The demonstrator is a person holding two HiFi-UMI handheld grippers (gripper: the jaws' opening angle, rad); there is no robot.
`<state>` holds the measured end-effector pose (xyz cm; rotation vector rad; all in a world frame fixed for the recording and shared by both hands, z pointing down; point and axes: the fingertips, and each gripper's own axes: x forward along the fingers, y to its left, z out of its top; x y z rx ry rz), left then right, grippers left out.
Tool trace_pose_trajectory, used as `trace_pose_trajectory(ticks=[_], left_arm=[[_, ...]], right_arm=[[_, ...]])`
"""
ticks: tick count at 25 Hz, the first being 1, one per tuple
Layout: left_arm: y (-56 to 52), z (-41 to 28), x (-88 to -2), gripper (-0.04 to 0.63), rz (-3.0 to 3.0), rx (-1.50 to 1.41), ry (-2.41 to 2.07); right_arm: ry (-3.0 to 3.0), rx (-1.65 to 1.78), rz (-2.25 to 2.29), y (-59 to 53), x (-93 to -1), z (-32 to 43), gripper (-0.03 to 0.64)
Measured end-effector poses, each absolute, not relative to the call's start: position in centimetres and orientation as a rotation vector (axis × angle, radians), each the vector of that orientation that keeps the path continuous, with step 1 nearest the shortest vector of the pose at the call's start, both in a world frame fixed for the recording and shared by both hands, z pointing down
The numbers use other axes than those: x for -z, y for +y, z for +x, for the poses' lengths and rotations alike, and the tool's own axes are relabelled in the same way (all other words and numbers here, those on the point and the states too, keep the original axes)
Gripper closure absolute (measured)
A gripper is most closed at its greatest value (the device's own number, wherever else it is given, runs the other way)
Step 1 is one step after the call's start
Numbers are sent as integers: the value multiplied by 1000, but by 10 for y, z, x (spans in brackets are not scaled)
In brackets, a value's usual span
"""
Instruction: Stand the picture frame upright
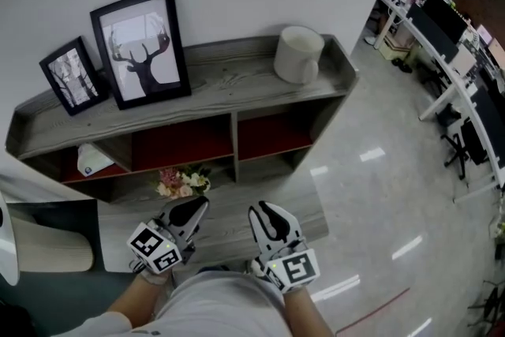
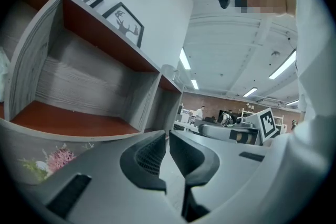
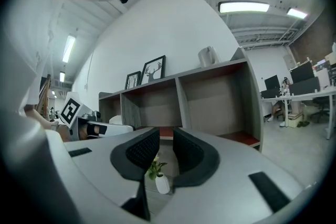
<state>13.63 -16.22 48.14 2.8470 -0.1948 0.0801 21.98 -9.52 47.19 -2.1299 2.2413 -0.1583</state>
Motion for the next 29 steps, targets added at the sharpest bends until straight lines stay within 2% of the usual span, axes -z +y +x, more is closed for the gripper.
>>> trace_pose_trajectory(ticks=[29], left_arm=[[-155, 135, -482, 561, 2801, -66, -137]], right_arm=[[2235, 229, -2156, -98, -491, 208, 546]])
